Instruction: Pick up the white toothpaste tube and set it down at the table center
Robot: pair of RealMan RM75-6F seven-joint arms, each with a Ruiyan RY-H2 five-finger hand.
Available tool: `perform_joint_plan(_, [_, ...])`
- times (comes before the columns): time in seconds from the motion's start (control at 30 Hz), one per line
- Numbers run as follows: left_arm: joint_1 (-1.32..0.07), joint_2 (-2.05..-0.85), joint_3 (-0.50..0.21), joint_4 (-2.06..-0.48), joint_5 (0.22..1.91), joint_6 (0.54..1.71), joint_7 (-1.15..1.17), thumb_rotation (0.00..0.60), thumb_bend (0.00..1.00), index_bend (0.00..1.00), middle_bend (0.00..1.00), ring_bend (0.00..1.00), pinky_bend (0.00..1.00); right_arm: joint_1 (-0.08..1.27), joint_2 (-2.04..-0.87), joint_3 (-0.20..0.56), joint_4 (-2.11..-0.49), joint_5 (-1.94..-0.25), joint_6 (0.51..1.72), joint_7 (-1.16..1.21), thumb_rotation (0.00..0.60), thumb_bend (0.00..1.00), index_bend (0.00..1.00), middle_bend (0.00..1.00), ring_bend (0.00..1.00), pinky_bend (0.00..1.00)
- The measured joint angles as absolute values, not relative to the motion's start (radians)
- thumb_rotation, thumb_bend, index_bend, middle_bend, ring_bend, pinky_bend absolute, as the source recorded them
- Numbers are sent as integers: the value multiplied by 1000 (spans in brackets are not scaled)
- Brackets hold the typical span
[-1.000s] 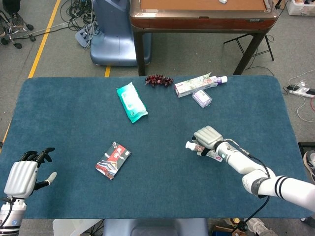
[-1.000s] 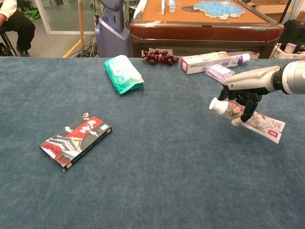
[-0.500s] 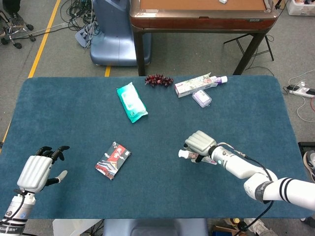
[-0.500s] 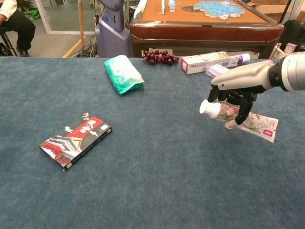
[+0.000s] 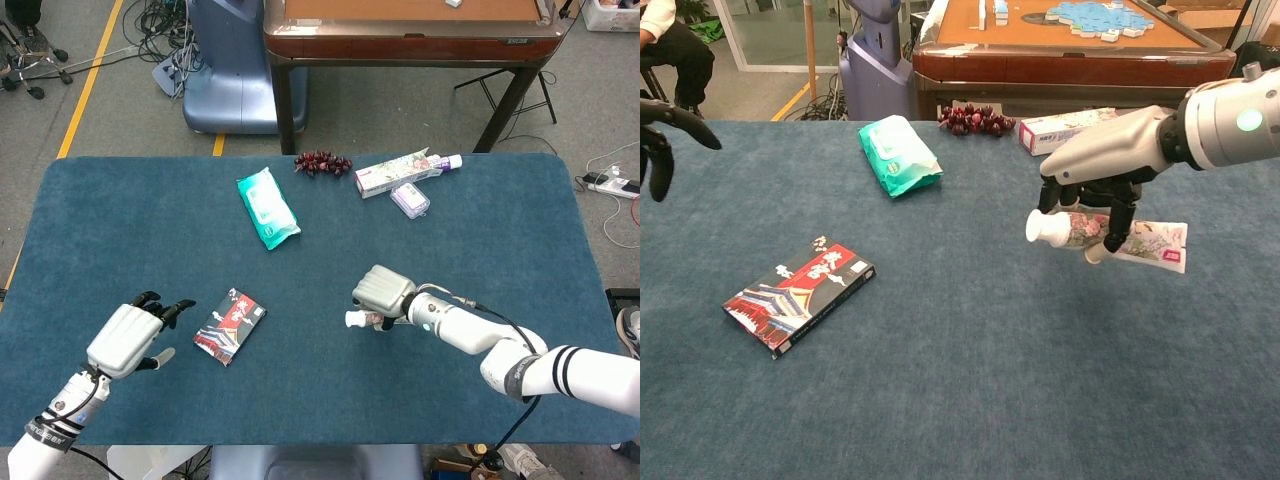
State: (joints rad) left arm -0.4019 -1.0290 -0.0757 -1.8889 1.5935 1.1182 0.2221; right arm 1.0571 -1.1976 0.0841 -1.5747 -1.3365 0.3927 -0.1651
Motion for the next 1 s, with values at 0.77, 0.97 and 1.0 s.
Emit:
perform_joint_plan(0.77, [-651,-1152,-52,-1663,1920,1047,248,600,204,42,518,470,203,1316,-1271,79,-1516,-1136,192,-113,600,1000,992,826,770,639])
perform_joint_plan(0.97, [-707,-1169,-40,-1592,2000,1052,267,600,204,42,522,470,202,1393,-1288,56,-1506,-1076,172,-89,600,1000,994,828,773,639])
perform_joint_plan(1.0, [-716,-1172,-37,-1583,2009,1051,269,600,204,42,522,470,203,1408,-1292,49,-1503,-1065,171,-84,600,1000,996,830,774,639])
